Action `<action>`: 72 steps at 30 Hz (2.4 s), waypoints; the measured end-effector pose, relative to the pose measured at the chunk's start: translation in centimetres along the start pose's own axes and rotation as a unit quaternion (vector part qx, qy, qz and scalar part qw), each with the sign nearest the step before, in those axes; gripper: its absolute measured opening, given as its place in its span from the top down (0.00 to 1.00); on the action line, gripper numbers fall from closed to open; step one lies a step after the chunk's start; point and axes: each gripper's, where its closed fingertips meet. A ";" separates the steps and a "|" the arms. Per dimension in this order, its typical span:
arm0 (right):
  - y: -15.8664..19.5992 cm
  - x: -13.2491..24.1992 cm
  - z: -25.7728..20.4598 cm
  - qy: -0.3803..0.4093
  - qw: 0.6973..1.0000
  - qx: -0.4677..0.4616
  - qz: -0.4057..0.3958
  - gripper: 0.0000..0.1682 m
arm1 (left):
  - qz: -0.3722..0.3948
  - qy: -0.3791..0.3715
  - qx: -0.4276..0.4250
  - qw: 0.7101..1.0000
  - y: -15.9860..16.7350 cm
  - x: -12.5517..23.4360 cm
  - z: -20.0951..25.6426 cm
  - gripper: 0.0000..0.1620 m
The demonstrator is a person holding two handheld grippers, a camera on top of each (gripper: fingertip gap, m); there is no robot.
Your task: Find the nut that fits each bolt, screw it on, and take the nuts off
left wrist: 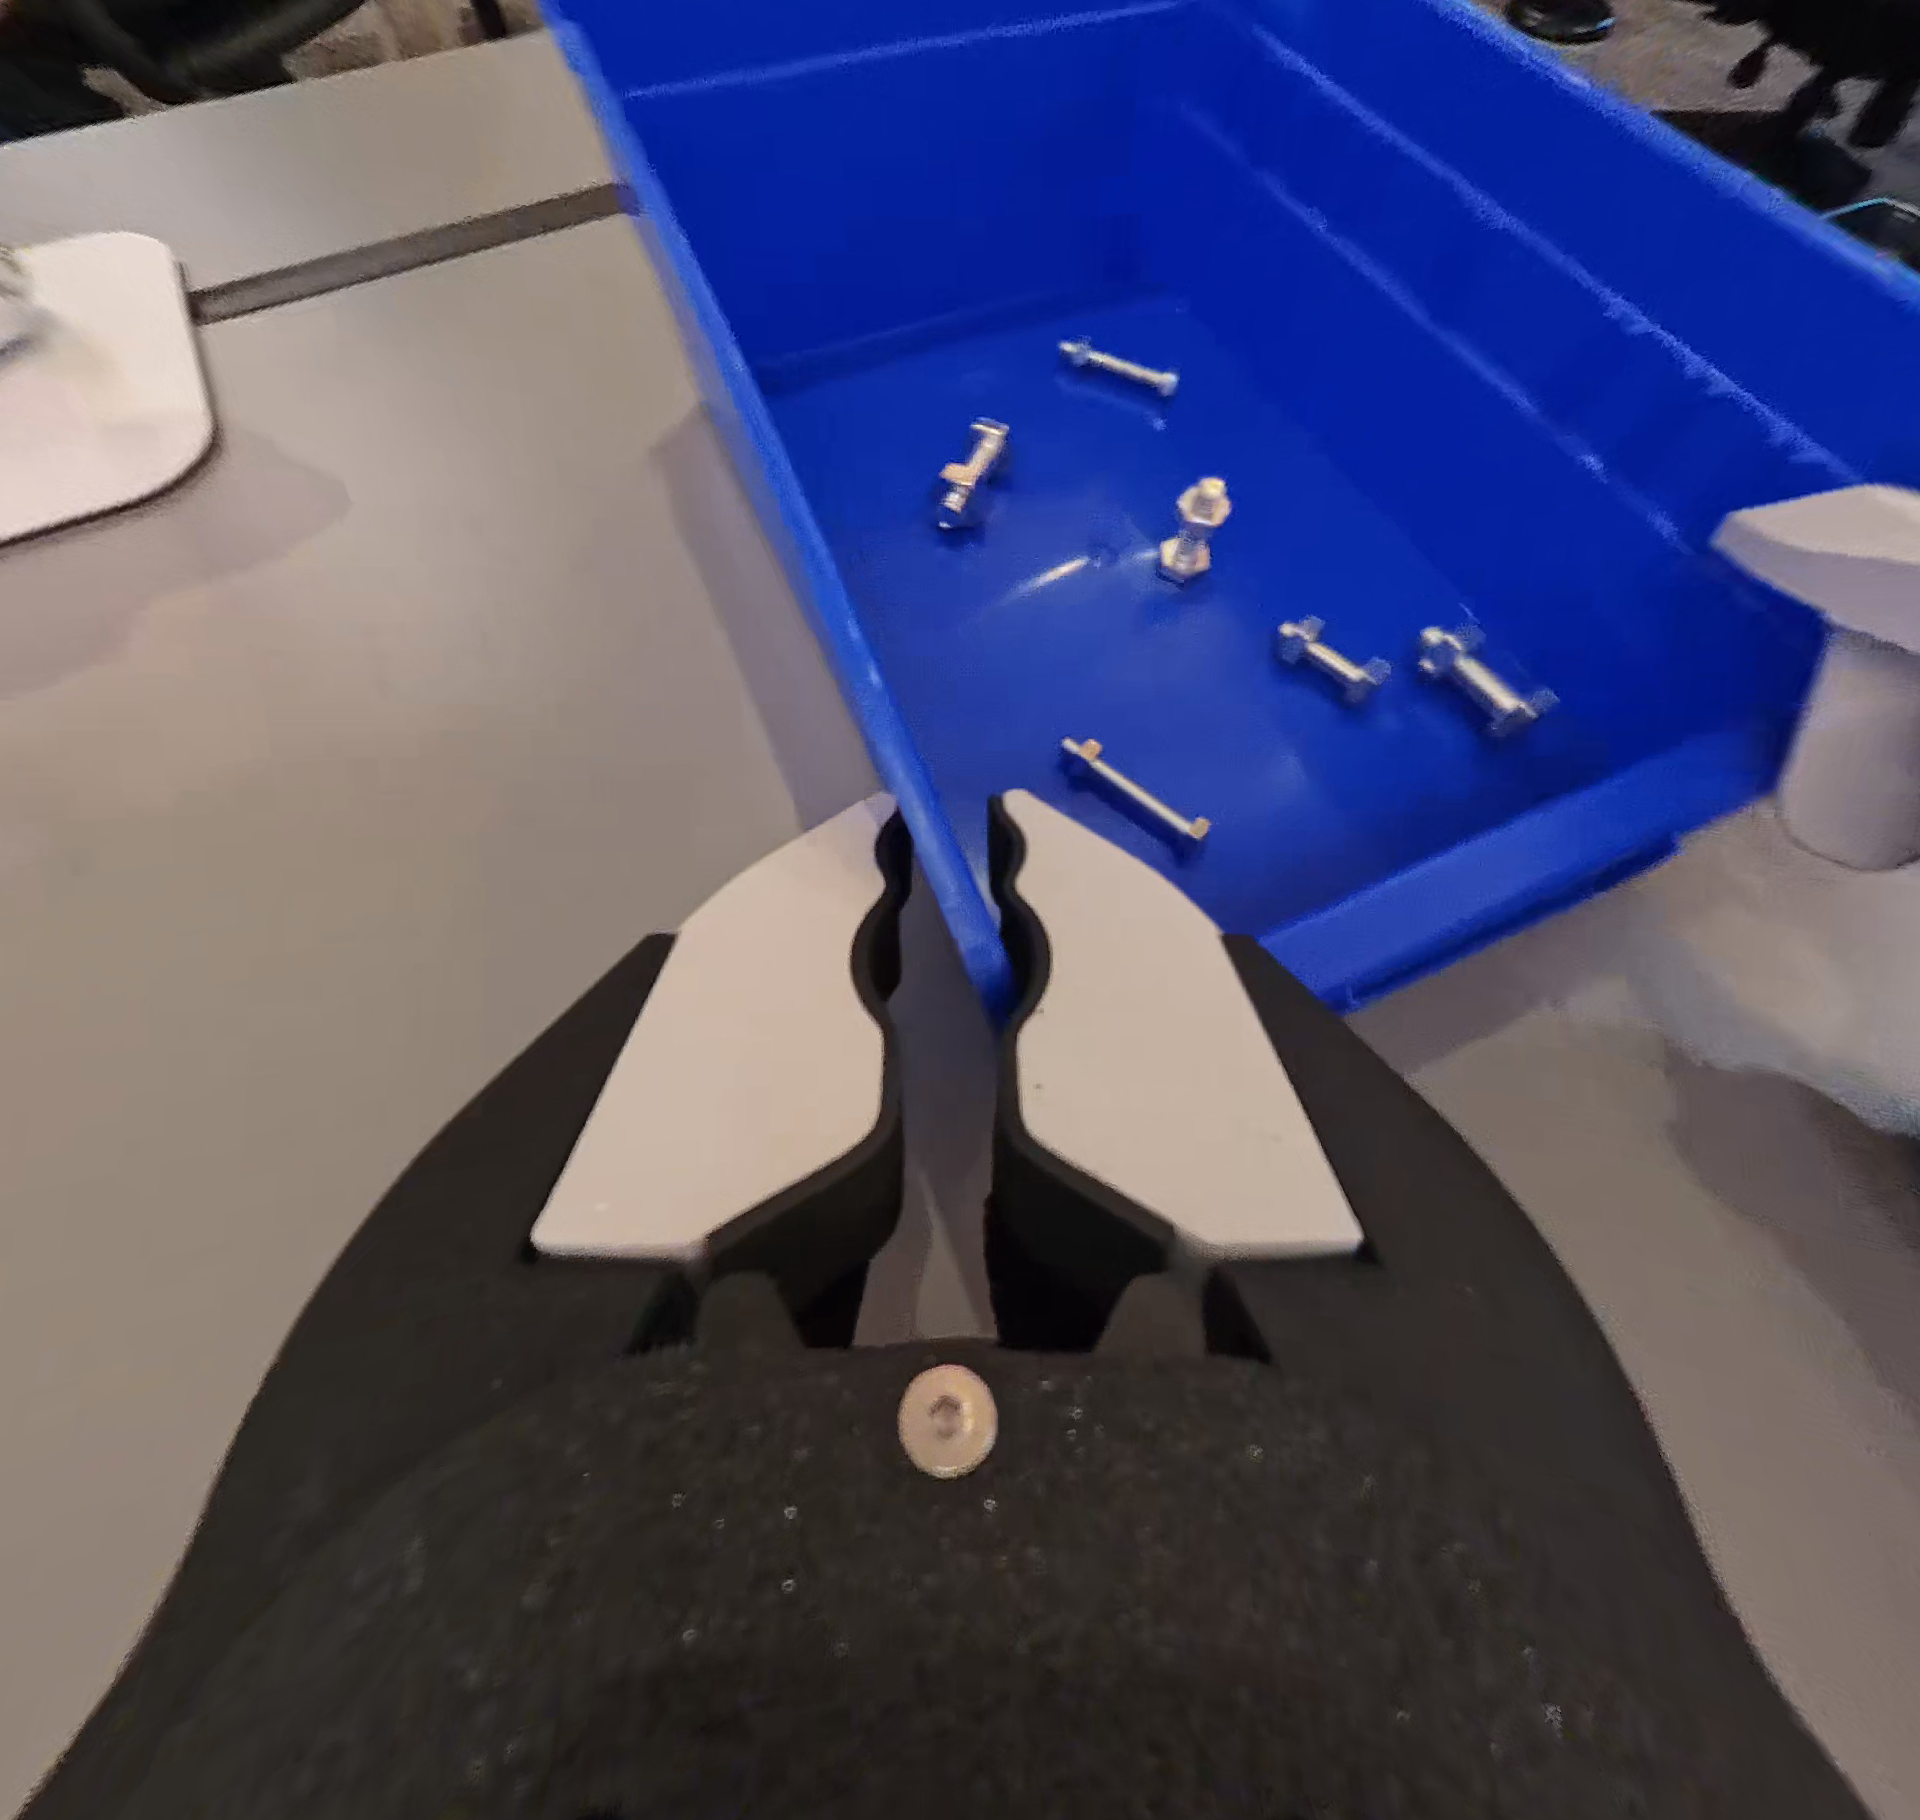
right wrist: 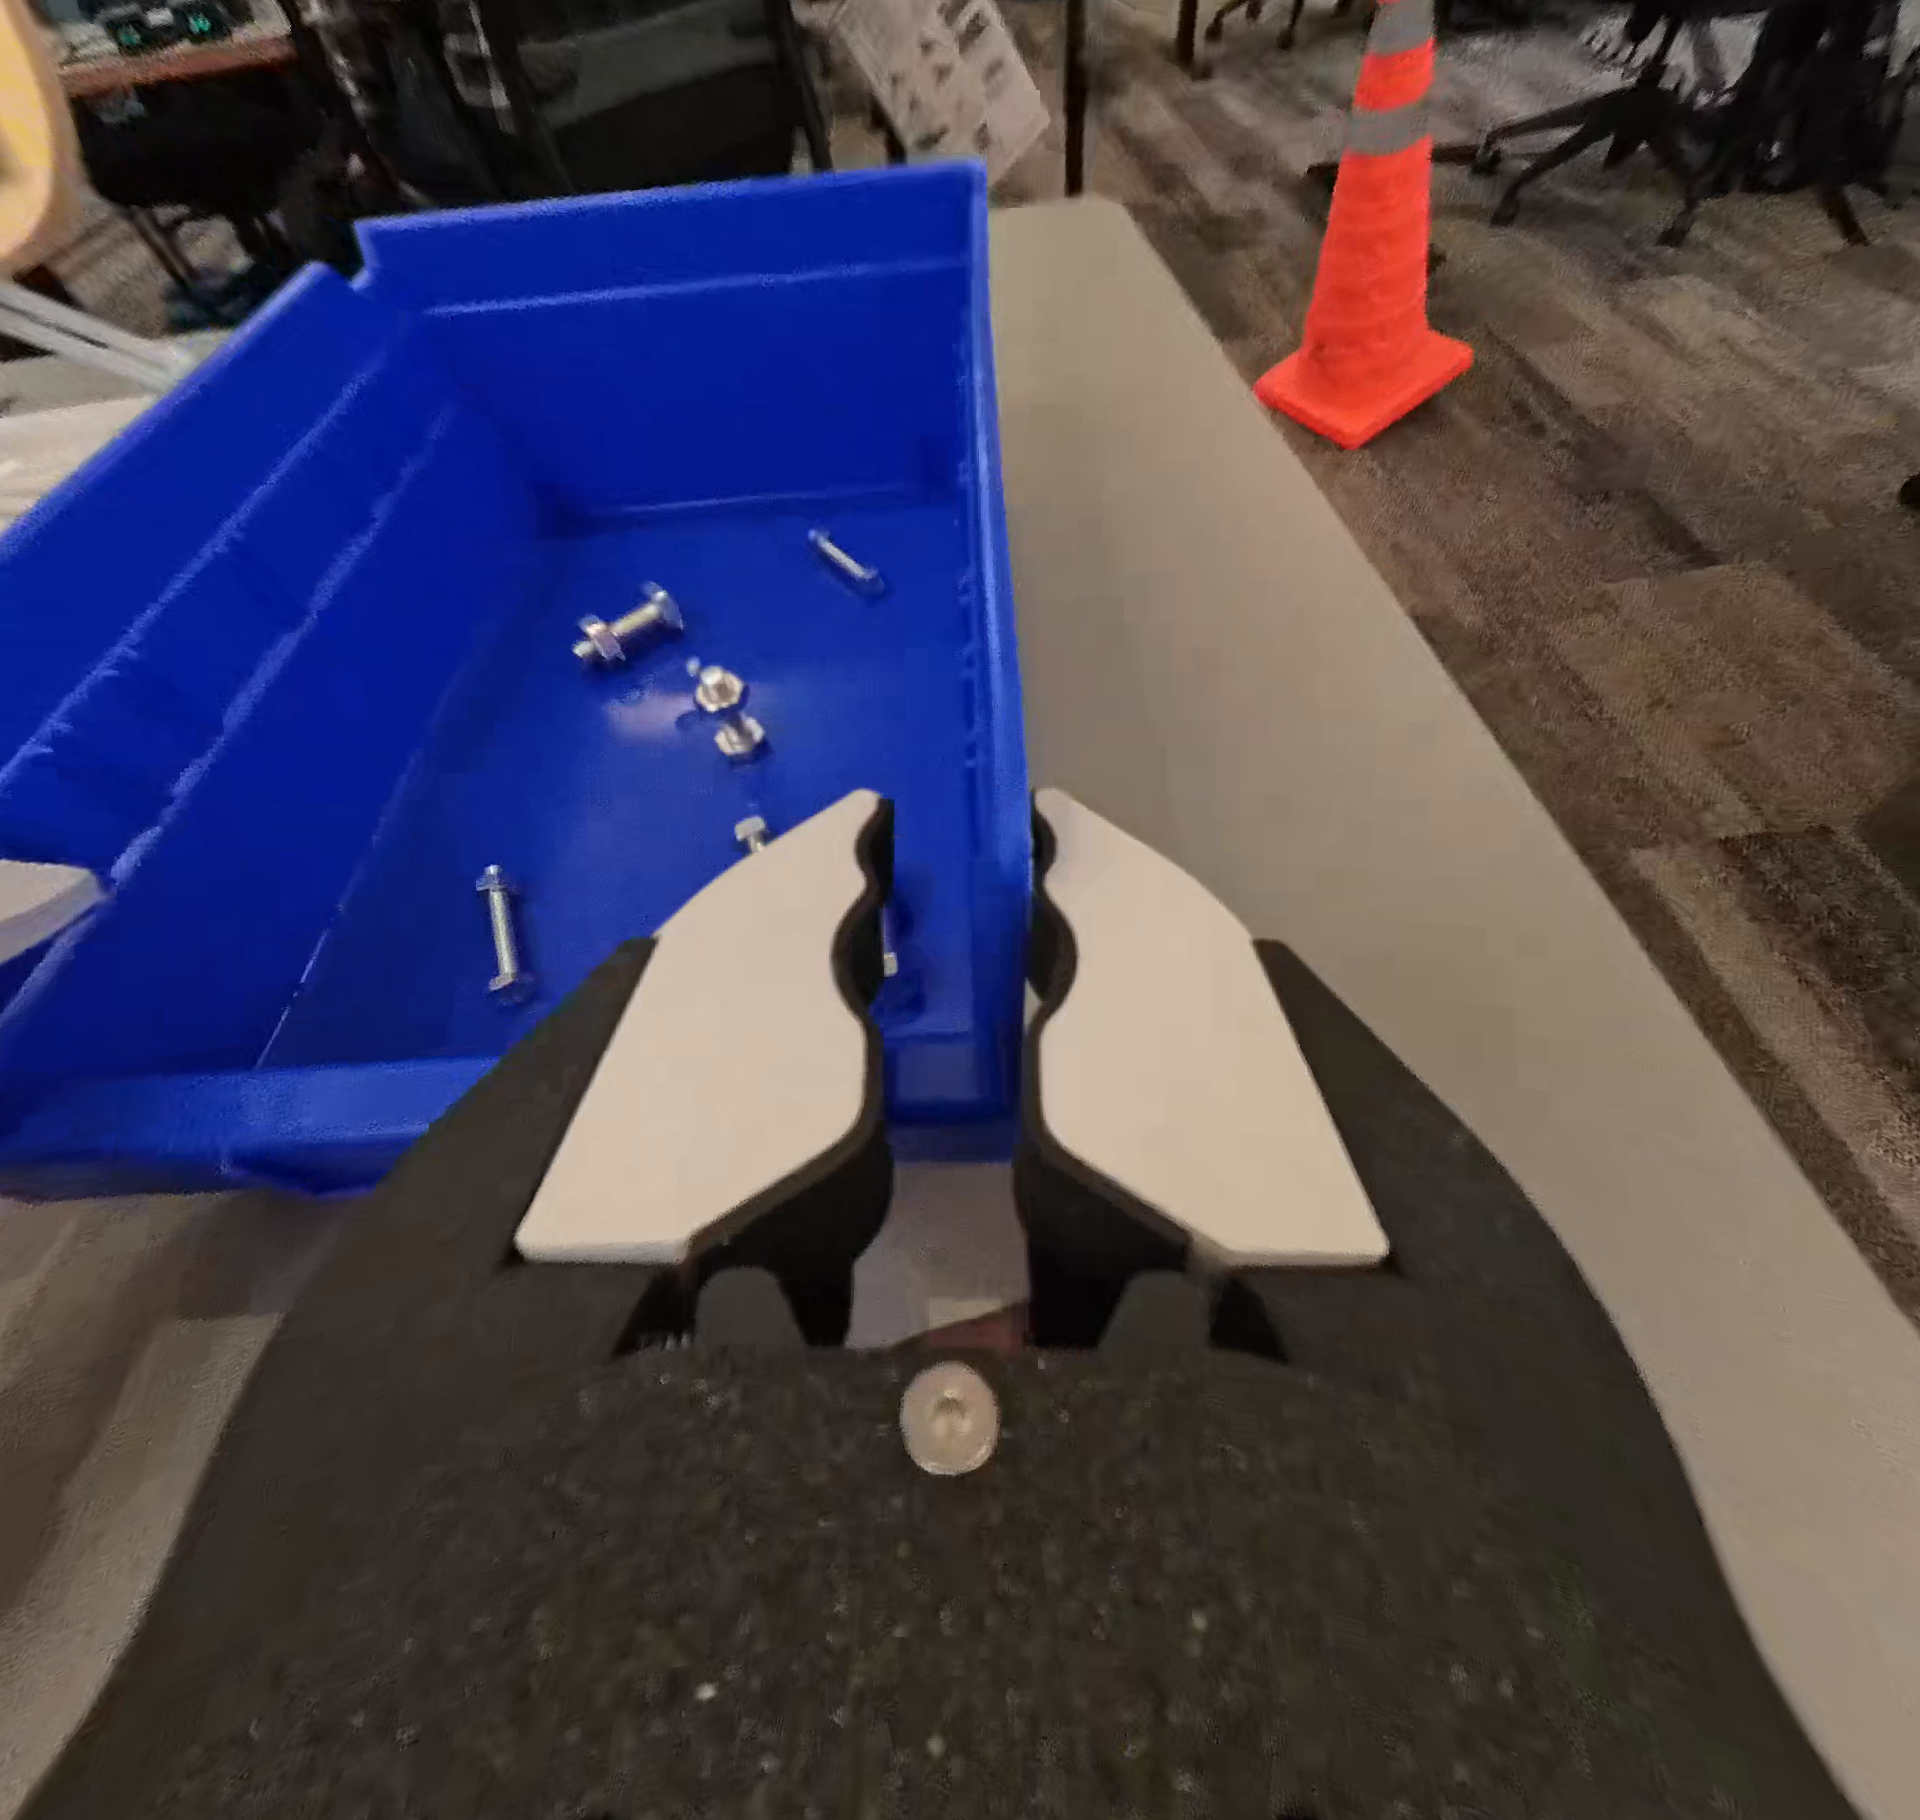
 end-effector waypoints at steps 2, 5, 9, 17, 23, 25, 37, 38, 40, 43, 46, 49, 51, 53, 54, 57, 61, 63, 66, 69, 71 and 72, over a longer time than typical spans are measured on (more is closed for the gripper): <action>-0.9 0.4 -1.2 0.023 0.999 0.021 0.031 0.88 | 0.002 -0.009 0.018 1.000 0.0 0.1 -1.4 0.95; -0.9 1.4 -3.2 0.055 0.998 0.001 0.036 0.99 | 0.005 -0.020 0.018 1.000 -0.2 1.3 -3.9 0.98; -1.2 2.9 -8.4 0.048 0.997 -0.024 0.059 0.99 | 0.020 -0.041 0.000 0.999 -0.8 5.2 -7.8 0.98; -1.7 7.1 -24.4 -0.064 0.991 -0.049 0.105 0.98 | 0.045 -0.121 0.007 0.992 1.1 18.1 -19.2 0.98; 1.1 7.8 -33.9 -0.142 0.988 -0.034 0.057 0.97 | 0.014 -0.163 0.016 0.986 5.0 23.9 -26.2 0.98; 2.0 7.7 -35.4 -0.158 0.986 -0.031 0.044 0.97 | 0.009 -0.168 0.031 0.985 6.1 24.5 -27.5 0.98; 1.2 9.3 -35.2 -0.255 0.963 -0.017 0.090 0.81 | 0.053 -0.136 0.097 0.985 5.2 29.6 -29.7 0.52; 0.7 10.1 -34.7 -0.257 0.959 -0.005 0.117 0.82 | 0.085 -0.158 0.117 0.977 4.0 31.8 -31.5 0.57; -0.1 11.1 -33.8 -0.242 0.955 0.018 0.169 0.90 | 0.129 -0.227 0.155 0.953 2.8 36.2 -37.6 0.64; -1.3 12.9 -34.5 -0.253 0.942 0.021 0.219 0.94 | 0.091 -0.284 0.190 0.935 4.8 39.6 -47.2 0.64; -1.7 15.0 -36.6 -0.292 0.920 0.043 0.257 0.97 | 0.047 -0.280 0.185 0.941 7.0 38.8 -53.3 0.64; -0.4 16.0 -39.1 -0.338 0.907 0.059 0.246 0.98 | 0.040 -0.219 0.171 0.960 6.9 35.5 -54.5 0.64; 0.7 16.7 -40.6 -0.368 0.901 0.059 0.222 0.98 | 0.003 -0.227 0.148 0.962 7.8 33.7 -55.3 0.66; 1.5 17.2 -42.0 -0.390 0.897 0.050 0.203 0.98 | -0.019 -0.233 0.147 0.961 8.6 32.2 -56.1 0.66; 1.8 17.7 -42.8 -0.406 0.892 0.044 0.195 0.98 | -0.024 -0.239 0.148 0.959 8.9 31.7 -56.5 0.70; 3.6 19.4 -45.3 -0.446 0.878 0.060 0.163 0.97 | -0.019 -0.232 0.147 0.961 9.0 31.0 -56.4 0.97; 6.6 21.7 -49.1 -0.507 0.855 0.060 0.086 0.93 | -0.023 -0.248 0.139 0.959 9.9 33.4 -53.9 0.97; 8.2 22.6 -51.5 -0.542 0.836 0.070 0.039 0.89 | -0.022 -0.259 0.147 0.954 10.6 35.8 -52.1 0.97; 9.5 21.9 -54.9 -0.535 0.840 0.083 -0.013 0.77 | -0.016 -0.294 0.159 0.943 11.9 39.7 -49.9 0.97; 9.2 20.2 -57.5 -0.489 0.870 0.048 -0.038 0.73 | -0.011 -0.312 0.152 0.938 12.9 42.7 -47.4 0.97; 9.3 19.5 -58.7 -0.472 0.880 0.032 -0.049 0.72 | -0.010 -0.321 0.145 0.936 13.4 44.3 -45.9 0.97; 9.5 19.3 -59.0 -0.461 0.885 0.034 -0.049 0.72 | -0.008 -0.322 0.144 0.936 13.6 44.9 -45.2 0.97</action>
Point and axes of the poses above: each gripper's, where its closed fingertips meet, x back along the fingers, y out of its underside, z = x × y across the jaws, and after that the axes turned 13 degrees about z, right-handed
